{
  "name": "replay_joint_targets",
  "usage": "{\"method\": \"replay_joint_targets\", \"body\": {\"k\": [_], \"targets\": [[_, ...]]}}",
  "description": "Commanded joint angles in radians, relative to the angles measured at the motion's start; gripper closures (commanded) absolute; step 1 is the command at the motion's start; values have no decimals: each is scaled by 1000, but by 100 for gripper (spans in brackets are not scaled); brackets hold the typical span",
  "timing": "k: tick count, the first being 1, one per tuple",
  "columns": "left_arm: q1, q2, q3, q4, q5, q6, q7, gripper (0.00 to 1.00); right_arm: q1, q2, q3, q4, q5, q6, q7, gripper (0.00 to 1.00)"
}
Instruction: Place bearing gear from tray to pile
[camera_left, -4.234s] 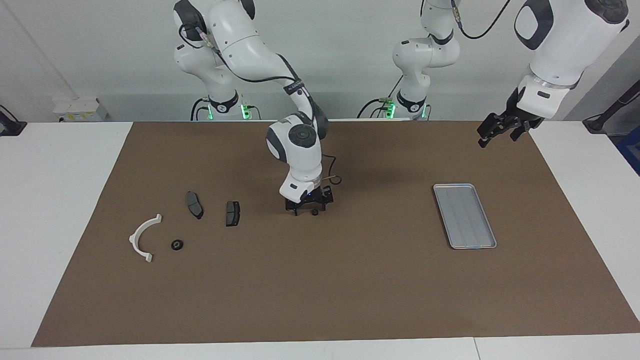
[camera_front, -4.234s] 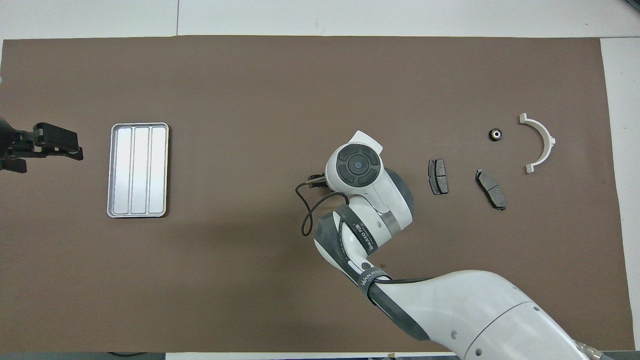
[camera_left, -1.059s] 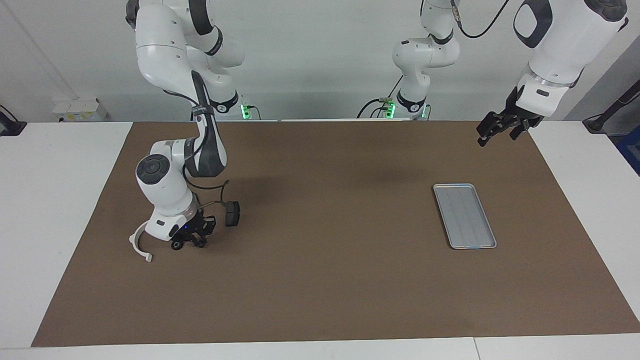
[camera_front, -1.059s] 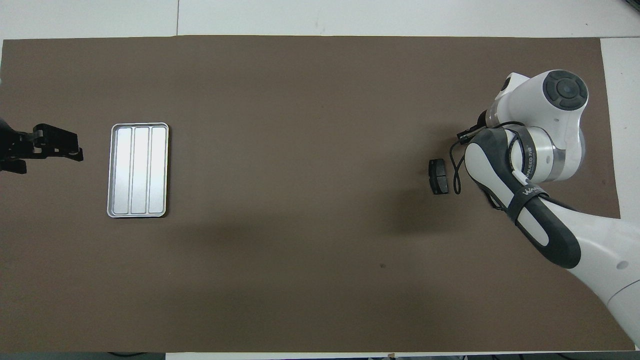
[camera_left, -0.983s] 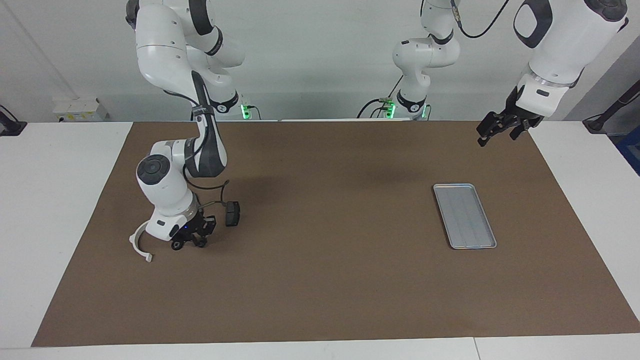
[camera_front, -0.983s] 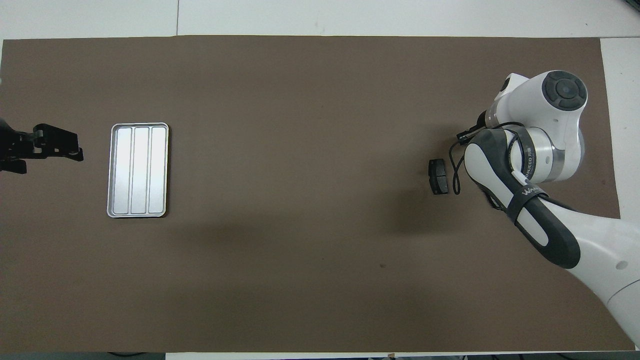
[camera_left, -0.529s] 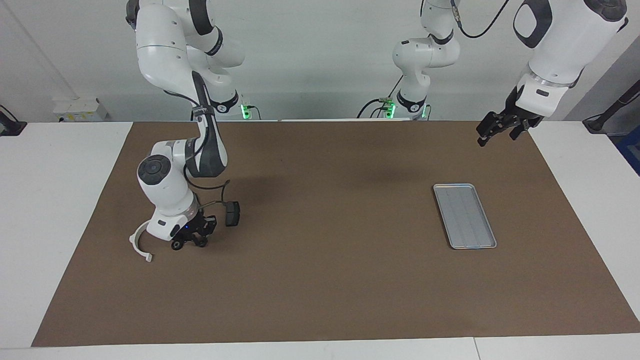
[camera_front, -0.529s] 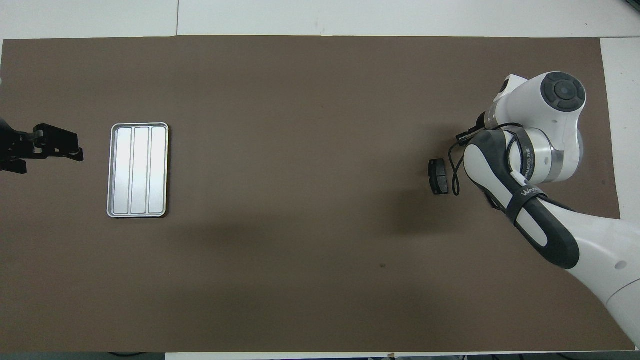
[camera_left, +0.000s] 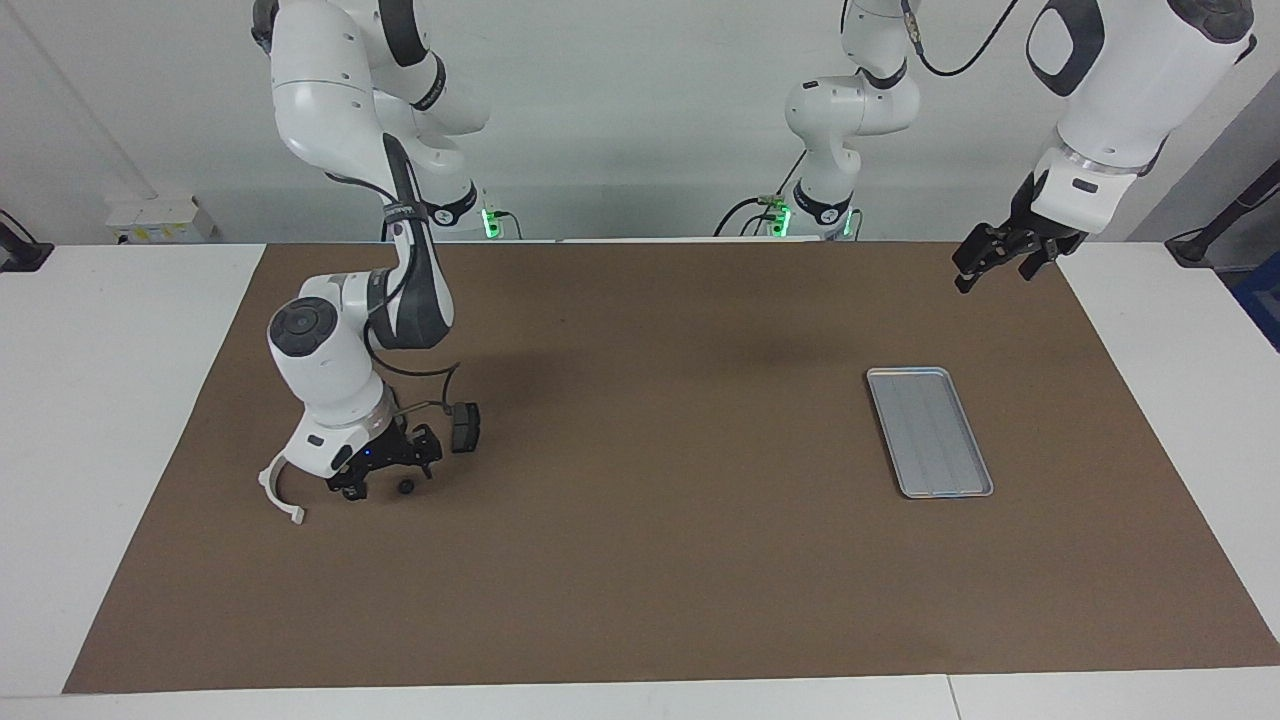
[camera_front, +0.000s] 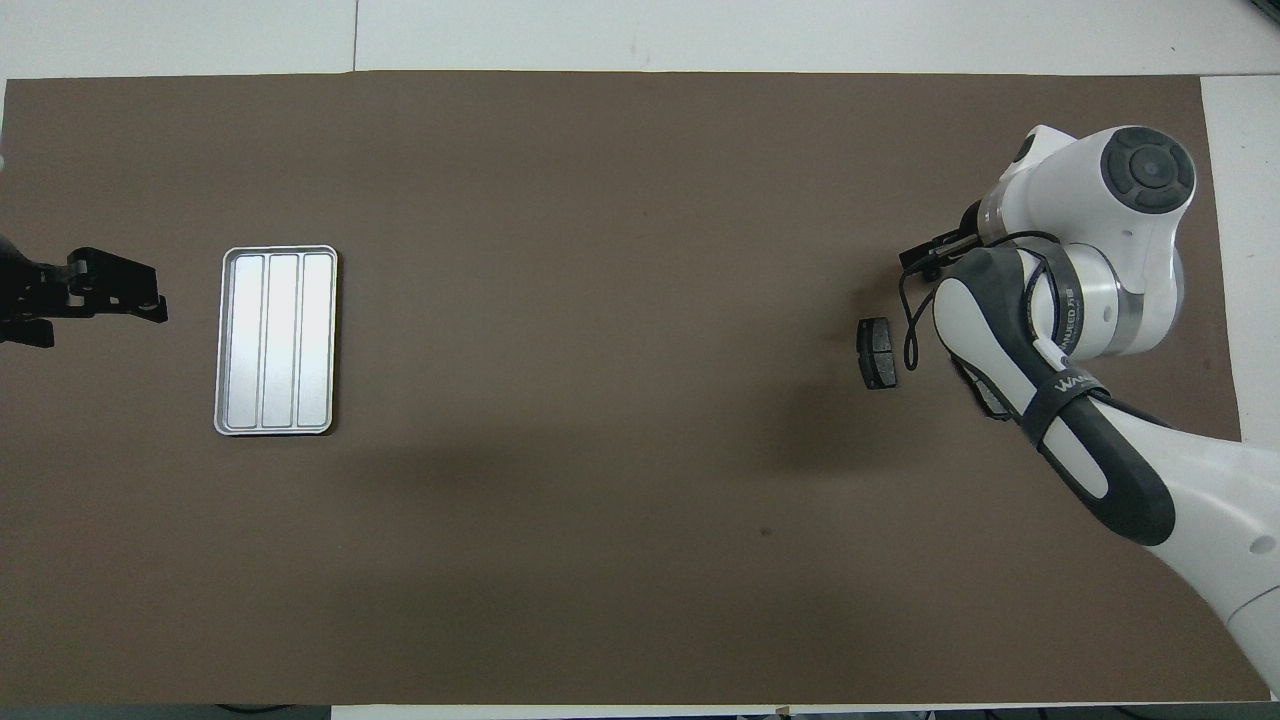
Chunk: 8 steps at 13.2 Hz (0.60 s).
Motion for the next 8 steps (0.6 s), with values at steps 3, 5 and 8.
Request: {"method": "replay_joint_targets", "body": {"k": [3, 5, 8], "targets": [[-4, -32, 4, -39, -9, 13, 3, 0, 37, -81, 9, 238, -7, -315, 134, 0], [-4, -32, 6, -39, -9, 13, 1, 0, 35, -122, 11, 317, -7, -446, 134, 0], [-4, -32, 4, -39, -9, 13, 3, 0, 53, -235, 15, 307, 0, -580, 180, 0]]}}
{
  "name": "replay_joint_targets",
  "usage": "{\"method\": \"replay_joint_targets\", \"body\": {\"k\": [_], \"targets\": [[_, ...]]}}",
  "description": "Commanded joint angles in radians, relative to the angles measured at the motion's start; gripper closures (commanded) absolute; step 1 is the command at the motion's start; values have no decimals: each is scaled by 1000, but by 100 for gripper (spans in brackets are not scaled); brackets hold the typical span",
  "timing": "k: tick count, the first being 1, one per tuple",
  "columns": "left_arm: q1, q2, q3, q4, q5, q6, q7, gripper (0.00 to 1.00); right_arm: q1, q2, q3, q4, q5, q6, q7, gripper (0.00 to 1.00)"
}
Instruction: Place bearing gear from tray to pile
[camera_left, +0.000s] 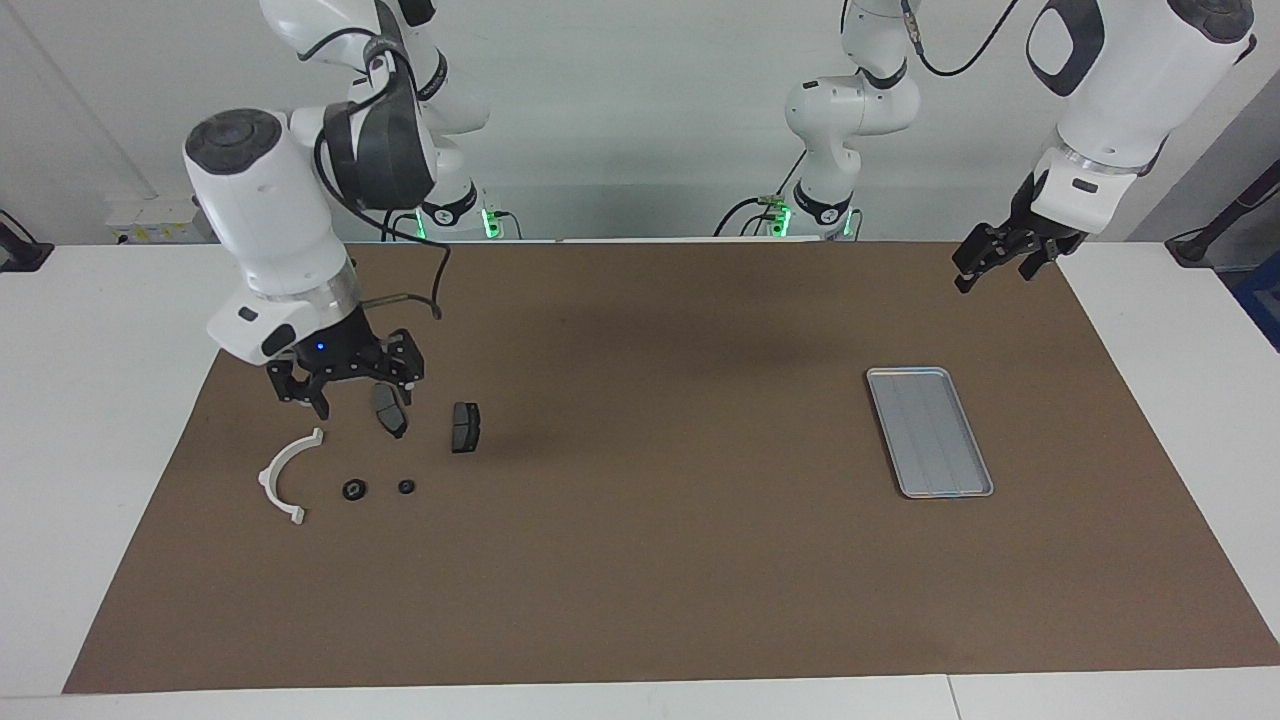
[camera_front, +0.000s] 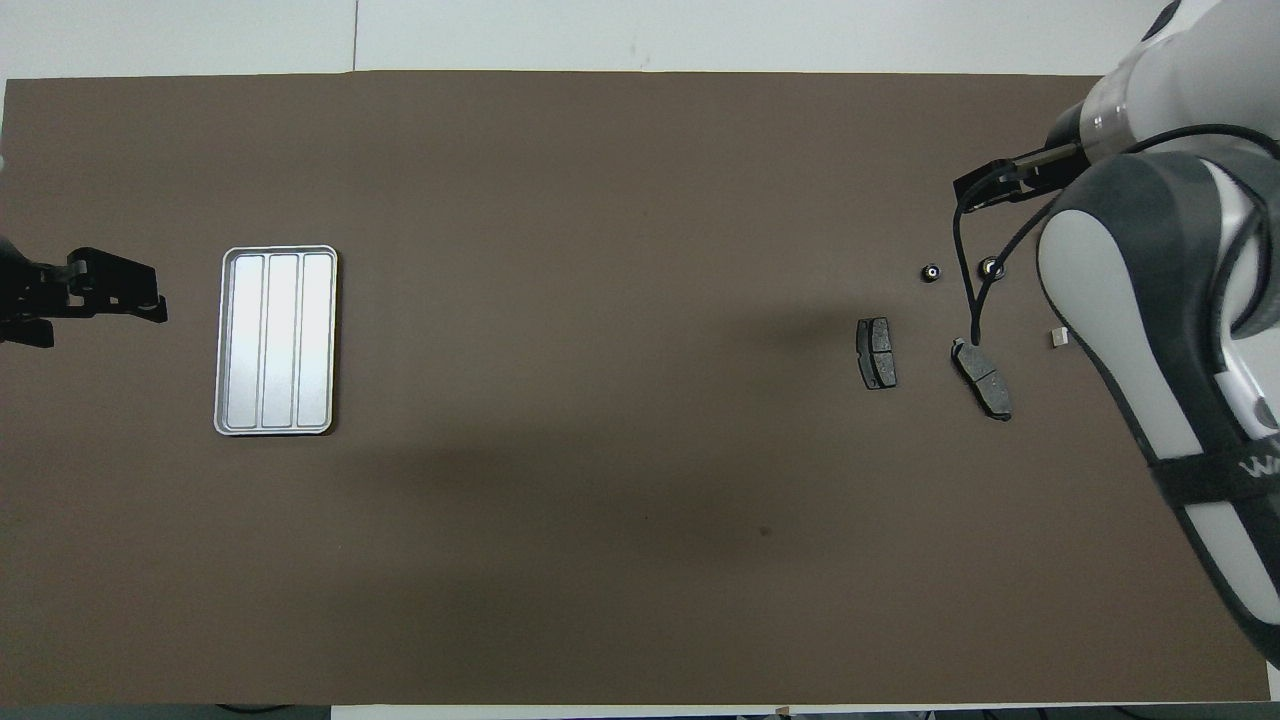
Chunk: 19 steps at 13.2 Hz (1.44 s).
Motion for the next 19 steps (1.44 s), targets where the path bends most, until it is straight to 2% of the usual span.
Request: {"method": "replay_joint_targets", "body": {"k": [1, 5, 7, 9, 14, 19], "targets": [[-4, -32, 4, -39, -9, 13, 3, 0, 23, -98, 11, -25, 2, -107, 86, 0], [-4, -32, 6, -39, -9, 13, 3, 0, -25, -167, 0, -42, 13, -199, 56, 0], [-4, -32, 6, -39, -9, 13, 1, 0, -91, -178, 0, -39, 45, -204, 42, 0], [-4, -32, 4, -39, -9, 13, 1, 0, -115, -202, -6, -45, 62, -204, 42, 0], [-4, -32, 4, -39, -9, 13, 3, 0, -128, -300, -32, -135, 61, -210, 74, 0], [-4, -32, 6, -39, -9, 13, 3, 0, -126, -327, -38, -186, 59, -185, 69, 0]]}}
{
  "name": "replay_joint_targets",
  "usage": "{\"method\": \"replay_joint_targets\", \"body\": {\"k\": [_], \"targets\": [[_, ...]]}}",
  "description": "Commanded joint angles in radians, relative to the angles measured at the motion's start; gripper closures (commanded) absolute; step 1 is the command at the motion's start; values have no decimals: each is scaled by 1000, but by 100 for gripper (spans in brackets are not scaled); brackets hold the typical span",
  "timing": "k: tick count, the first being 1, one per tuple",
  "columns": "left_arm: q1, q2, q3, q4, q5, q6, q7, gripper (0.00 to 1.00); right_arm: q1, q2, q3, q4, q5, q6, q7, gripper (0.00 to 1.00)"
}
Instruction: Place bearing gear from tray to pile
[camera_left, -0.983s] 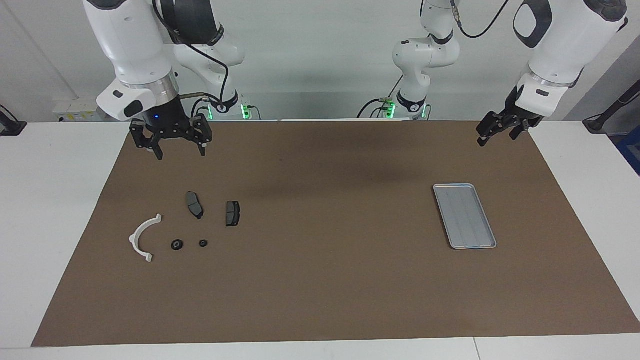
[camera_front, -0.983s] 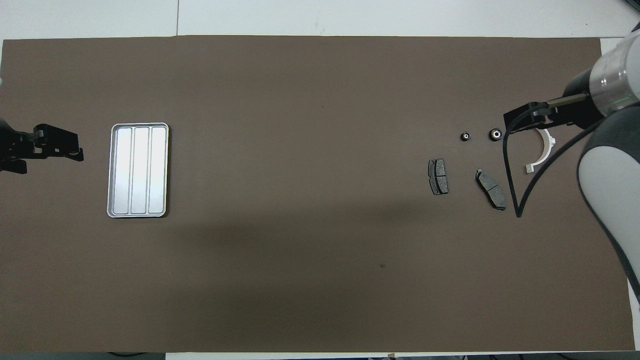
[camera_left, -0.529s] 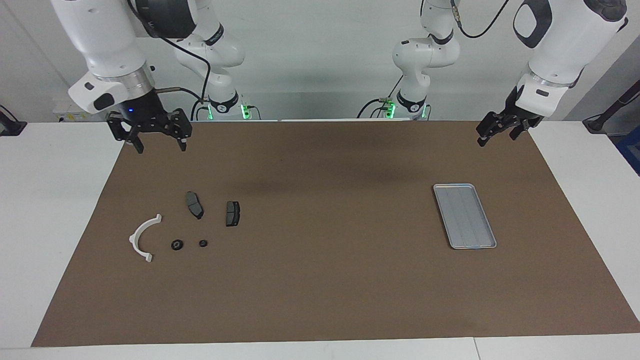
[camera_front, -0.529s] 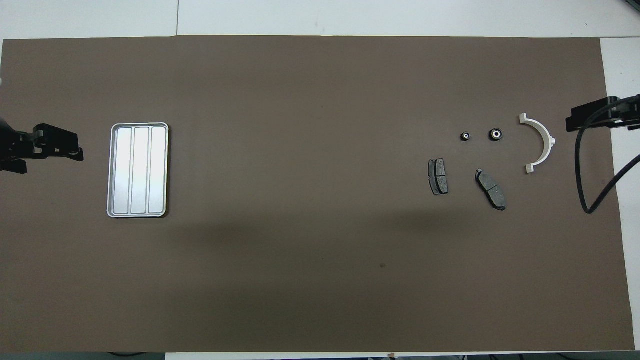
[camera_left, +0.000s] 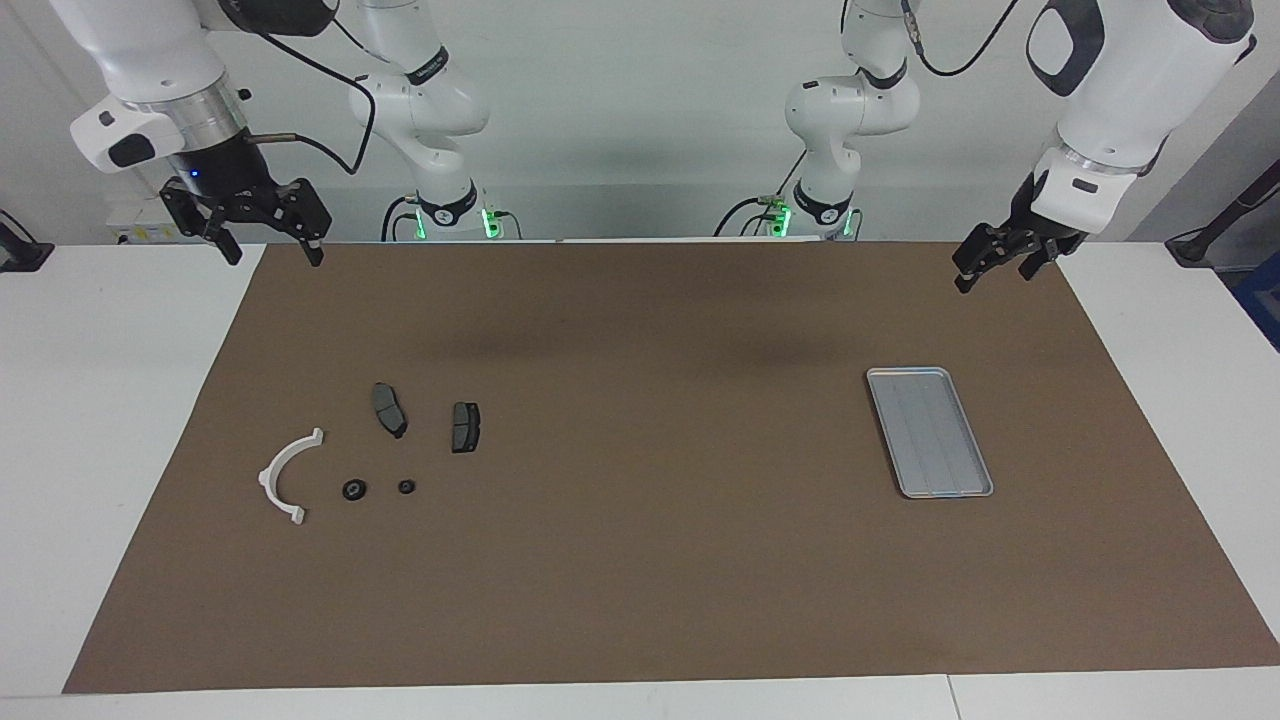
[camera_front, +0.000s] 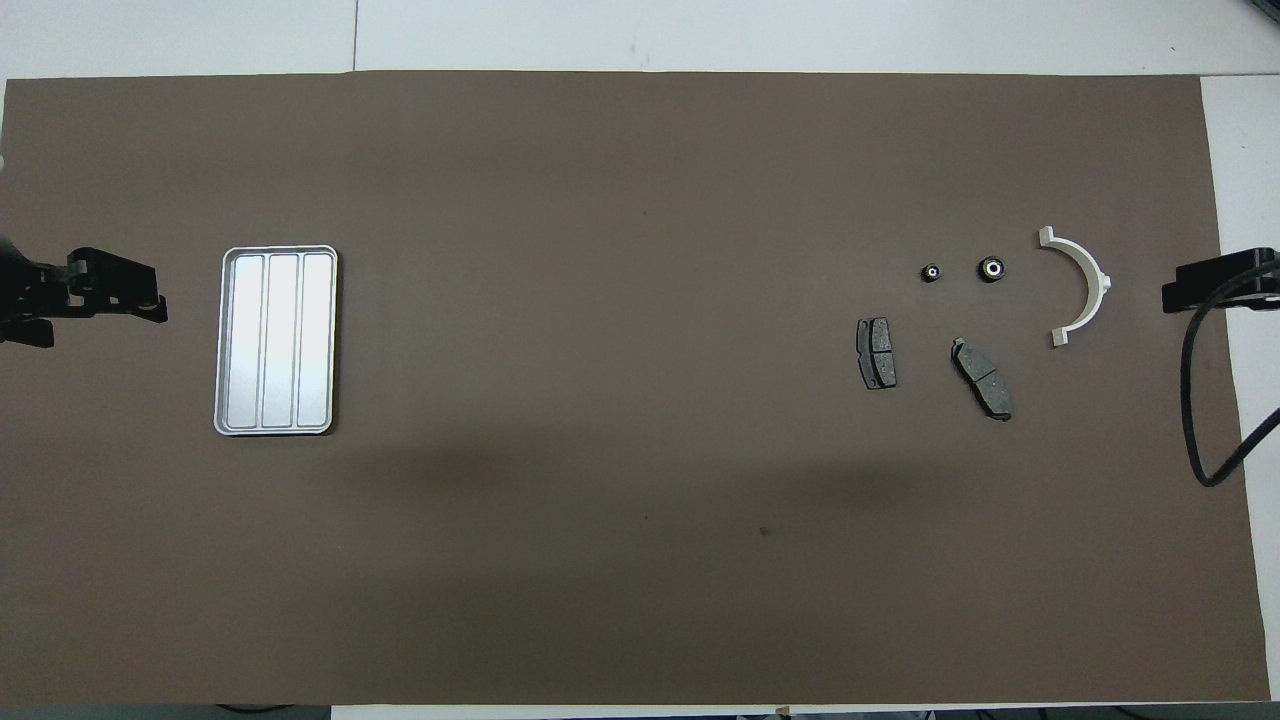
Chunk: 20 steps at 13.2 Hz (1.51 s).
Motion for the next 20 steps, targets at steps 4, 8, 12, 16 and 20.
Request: {"method": "replay_joint_targets", "body": {"k": [4, 8, 12, 16, 20], "targets": [[-4, -32, 6, -39, -9, 13, 3, 0, -13, -65, 6, -109, 18, 62, 2, 0], [-4, -32, 4, -39, -9, 13, 3, 0, -14, -65, 6, -113, 18, 66, 3, 0], [-4, -32, 6, -39, -9, 13, 1, 0, -17, -68, 6, -114, 3, 56, 23, 0], [-4, -32, 4, -39, -9, 13, 3, 0, -17, -68, 6, -113, -8, 46, 34, 0], [-4, -32, 4, -39, -9, 13, 1, 0, -19, -68, 6, -113, -9, 39, 36, 0]]}}
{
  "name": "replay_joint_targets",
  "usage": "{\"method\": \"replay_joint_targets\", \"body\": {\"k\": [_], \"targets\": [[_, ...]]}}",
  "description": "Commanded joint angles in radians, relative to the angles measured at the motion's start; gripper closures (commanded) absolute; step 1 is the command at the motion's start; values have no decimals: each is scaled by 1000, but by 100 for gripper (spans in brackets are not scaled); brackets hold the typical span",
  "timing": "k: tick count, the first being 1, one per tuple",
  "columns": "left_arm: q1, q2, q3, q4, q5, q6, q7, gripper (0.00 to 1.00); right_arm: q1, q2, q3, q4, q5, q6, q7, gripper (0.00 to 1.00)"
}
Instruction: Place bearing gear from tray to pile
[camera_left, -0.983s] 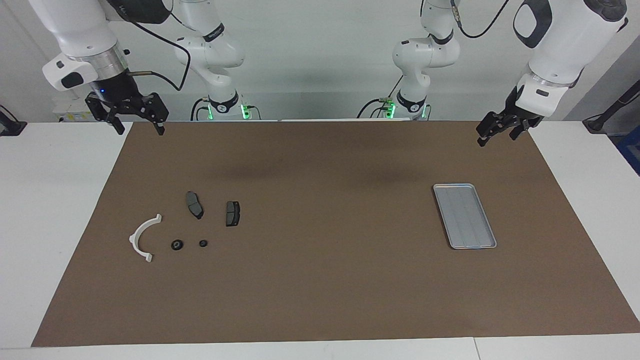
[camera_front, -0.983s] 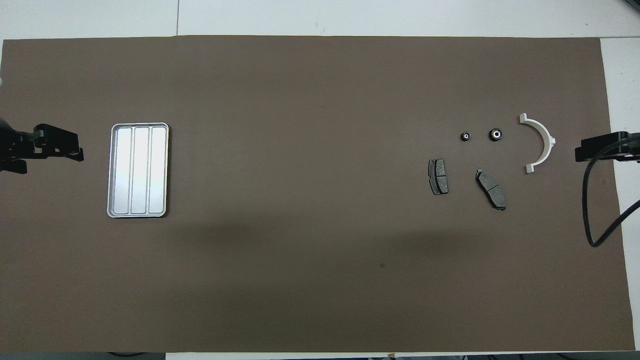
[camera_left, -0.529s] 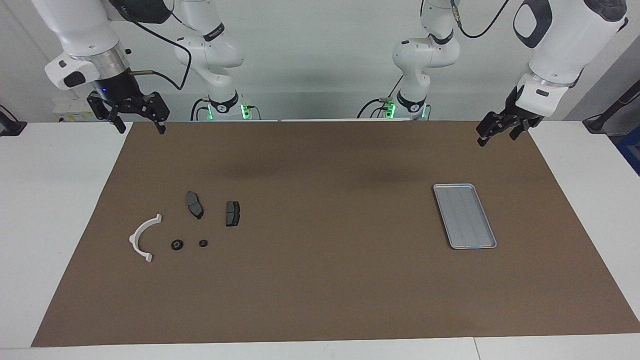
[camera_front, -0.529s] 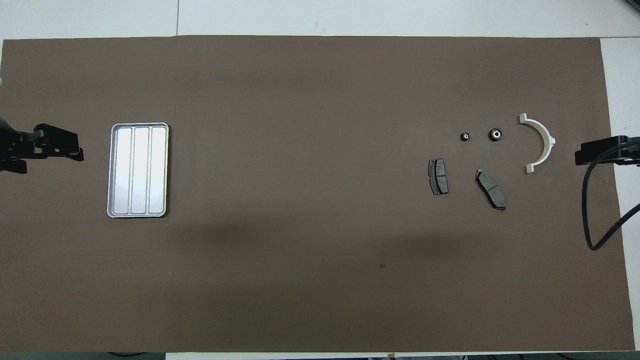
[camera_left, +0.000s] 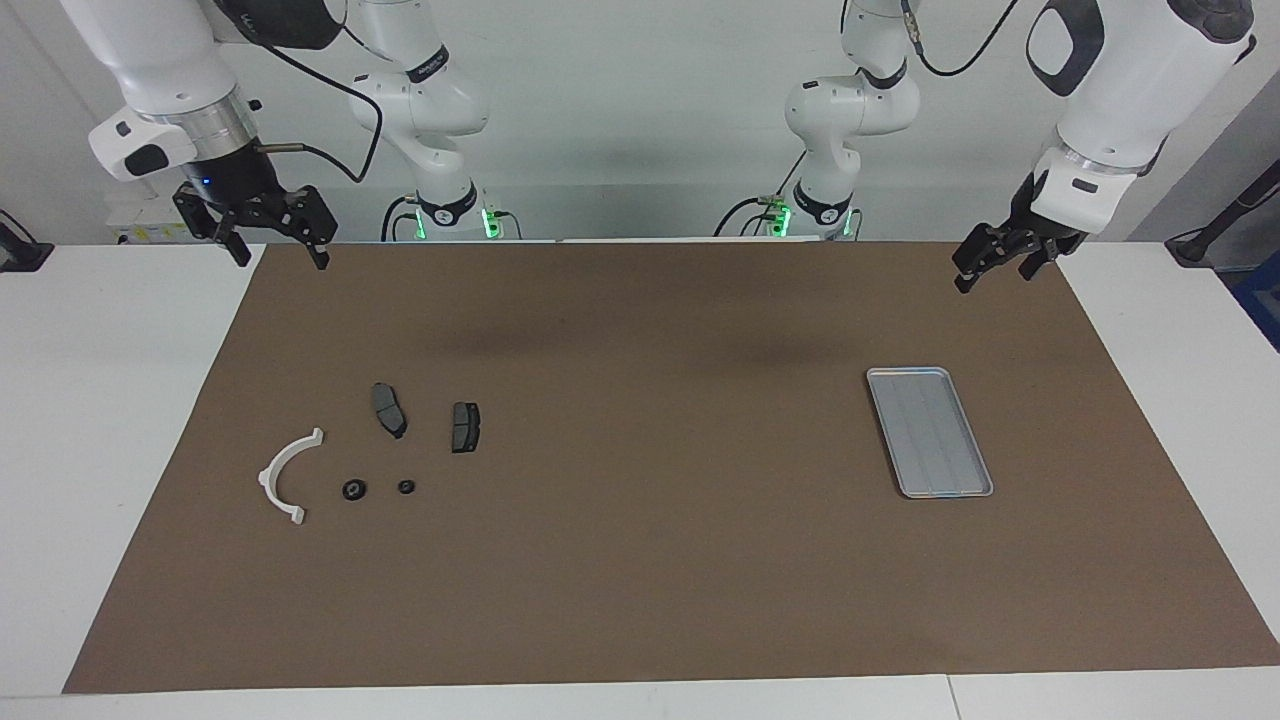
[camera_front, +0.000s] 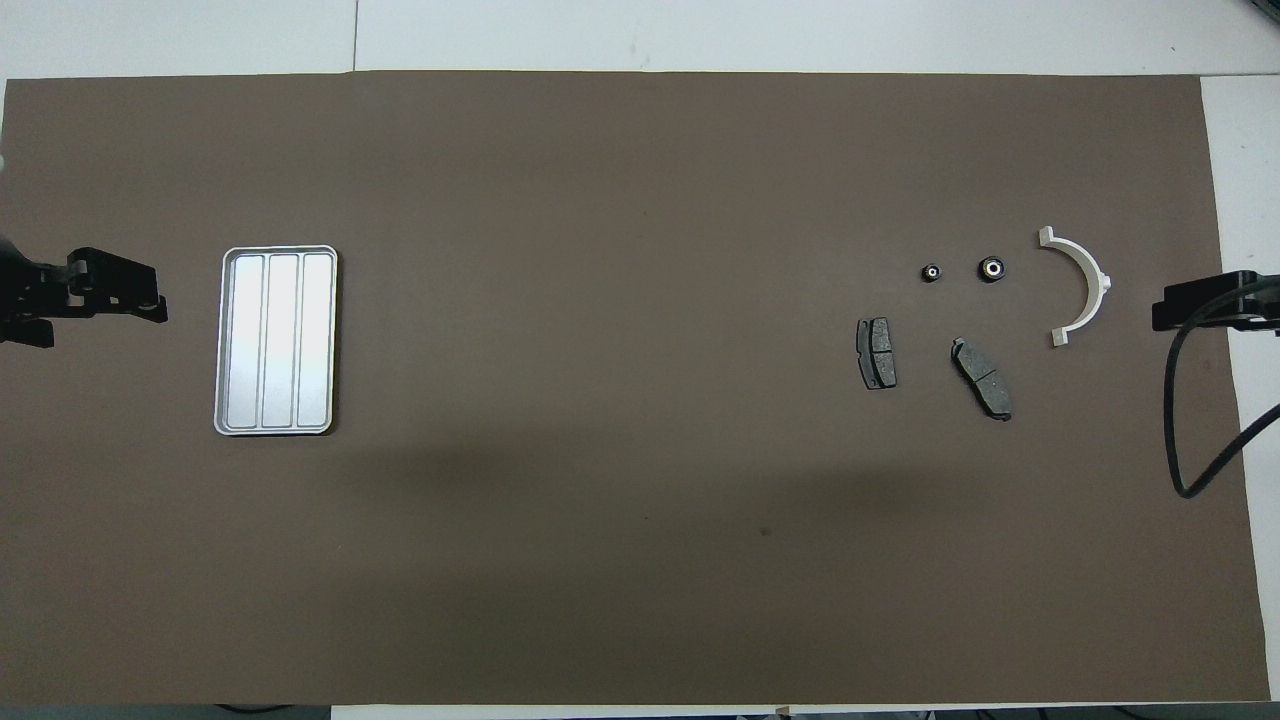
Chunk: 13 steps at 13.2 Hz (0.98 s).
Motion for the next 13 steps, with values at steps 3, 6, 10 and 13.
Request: {"method": "replay_joint_targets", "body": {"k": [3, 6, 10, 13], "targets": [[-4, -32, 6, -39, -9, 13, 1, 0, -17, -30, 10, -29, -4, 2, 16, 0], [-4, -32, 4, -39, -9, 13, 3, 0, -17, -30, 10, -29, -4, -4, 16, 0], [-4, -32, 6, -39, -9, 13, 1, 0, -18, -30, 13, -29, -4, -17, -1, 0], [-4, -32, 6, -39, -9, 13, 3, 0, -18, -30, 22, -29, -4, -18, -59, 0]]}}
